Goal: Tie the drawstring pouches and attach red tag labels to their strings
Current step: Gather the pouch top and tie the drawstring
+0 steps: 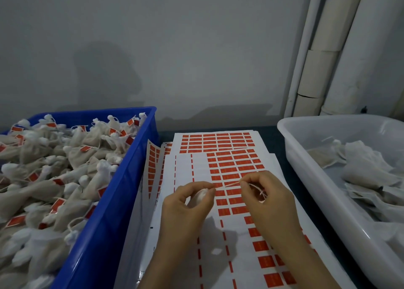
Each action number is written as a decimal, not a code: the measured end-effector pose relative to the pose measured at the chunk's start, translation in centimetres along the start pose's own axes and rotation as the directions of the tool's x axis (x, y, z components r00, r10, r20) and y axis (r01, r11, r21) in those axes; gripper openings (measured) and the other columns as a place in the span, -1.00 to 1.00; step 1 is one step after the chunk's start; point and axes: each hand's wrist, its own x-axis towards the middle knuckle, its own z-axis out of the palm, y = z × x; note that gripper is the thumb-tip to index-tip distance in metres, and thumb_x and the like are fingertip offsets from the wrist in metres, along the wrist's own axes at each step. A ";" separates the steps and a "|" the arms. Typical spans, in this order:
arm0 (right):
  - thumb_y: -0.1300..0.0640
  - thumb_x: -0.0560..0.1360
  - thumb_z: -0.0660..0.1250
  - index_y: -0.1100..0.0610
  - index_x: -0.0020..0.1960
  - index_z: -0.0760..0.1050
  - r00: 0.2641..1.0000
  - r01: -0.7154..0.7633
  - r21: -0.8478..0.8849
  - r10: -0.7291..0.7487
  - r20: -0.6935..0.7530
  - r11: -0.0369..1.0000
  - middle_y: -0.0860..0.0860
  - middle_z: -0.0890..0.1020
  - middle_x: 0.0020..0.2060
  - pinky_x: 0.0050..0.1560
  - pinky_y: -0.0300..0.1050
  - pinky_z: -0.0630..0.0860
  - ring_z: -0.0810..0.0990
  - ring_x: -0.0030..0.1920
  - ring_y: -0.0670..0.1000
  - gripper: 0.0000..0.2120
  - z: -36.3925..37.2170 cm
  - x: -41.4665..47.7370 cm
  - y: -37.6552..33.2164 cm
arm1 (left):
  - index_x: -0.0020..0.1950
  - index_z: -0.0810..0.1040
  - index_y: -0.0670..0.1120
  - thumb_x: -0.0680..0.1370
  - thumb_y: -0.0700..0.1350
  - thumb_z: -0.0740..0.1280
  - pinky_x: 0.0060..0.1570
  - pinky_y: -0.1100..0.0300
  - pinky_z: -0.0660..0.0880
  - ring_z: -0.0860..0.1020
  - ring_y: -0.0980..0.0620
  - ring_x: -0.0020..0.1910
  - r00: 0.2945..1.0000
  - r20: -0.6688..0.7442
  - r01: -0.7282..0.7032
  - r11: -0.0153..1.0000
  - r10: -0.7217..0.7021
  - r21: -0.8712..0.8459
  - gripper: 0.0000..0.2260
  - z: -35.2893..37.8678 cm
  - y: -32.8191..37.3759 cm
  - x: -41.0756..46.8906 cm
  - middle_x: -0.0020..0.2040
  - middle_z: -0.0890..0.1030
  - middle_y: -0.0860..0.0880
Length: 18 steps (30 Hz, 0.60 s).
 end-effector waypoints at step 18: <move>-0.06 0.40 0.26 -0.16 0.11 0.46 0.980 0.046 0.050 -0.055 0.193 0.998 -0.27 0.48 -0.04 -0.12 -0.60 0.36 0.47 -0.12 -0.33 -0.72 1.6 -0.6 -0.8 | -0.14 0.59 0.17 0.49 0.01 0.31 -0.11 0.48 0.45 0.58 0.24 -0.07 0.996 0.093 0.009 0.997 -0.016 0.073 -0.92 0.7 0.1 -0.4 -0.11 0.64 0.26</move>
